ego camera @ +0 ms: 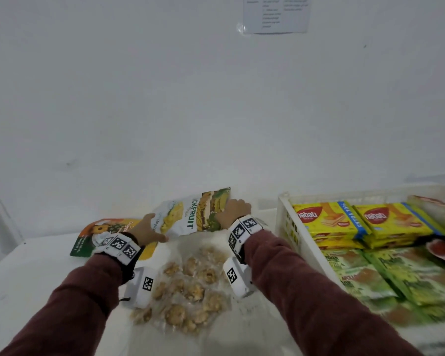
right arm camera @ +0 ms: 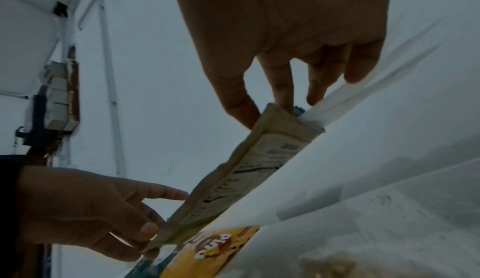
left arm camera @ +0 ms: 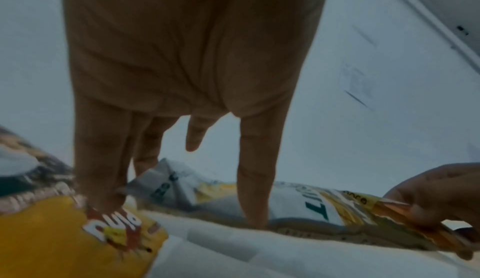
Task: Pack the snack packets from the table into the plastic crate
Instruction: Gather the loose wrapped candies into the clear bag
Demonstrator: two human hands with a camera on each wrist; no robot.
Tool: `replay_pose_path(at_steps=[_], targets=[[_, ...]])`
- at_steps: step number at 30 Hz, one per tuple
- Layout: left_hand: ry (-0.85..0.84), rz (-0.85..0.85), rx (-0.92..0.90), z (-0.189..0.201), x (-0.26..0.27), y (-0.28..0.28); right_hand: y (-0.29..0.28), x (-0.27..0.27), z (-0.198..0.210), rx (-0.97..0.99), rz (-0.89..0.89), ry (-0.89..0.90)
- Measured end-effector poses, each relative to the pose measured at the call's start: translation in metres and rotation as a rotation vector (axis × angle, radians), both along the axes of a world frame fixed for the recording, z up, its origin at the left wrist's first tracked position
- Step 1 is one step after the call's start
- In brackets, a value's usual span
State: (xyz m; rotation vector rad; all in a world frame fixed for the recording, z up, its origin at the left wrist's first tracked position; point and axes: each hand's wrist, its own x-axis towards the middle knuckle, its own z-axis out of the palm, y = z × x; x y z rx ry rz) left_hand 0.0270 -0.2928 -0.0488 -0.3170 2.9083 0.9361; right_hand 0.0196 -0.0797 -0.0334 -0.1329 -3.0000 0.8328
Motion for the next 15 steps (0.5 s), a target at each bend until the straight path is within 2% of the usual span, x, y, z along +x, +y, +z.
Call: replay_pose_path(at_steps=[5, 7, 15], targets=[[-0.057, -0.117, -0.199, 0.027, 0.052, -0.025, -0.027, 0.039, 0.006, 0.162, 0.190, -0.015], [-0.105, -0.132, -0.211, 0.019, 0.060, -0.052, -0.040, 0.057, 0.006, 0.168, 0.249, -0.033], [-0.316, -0.312, -0.196, 0.006, 0.105, -0.125, -0.102, 0.122, 0.003, 0.446, 0.512, -0.058]])
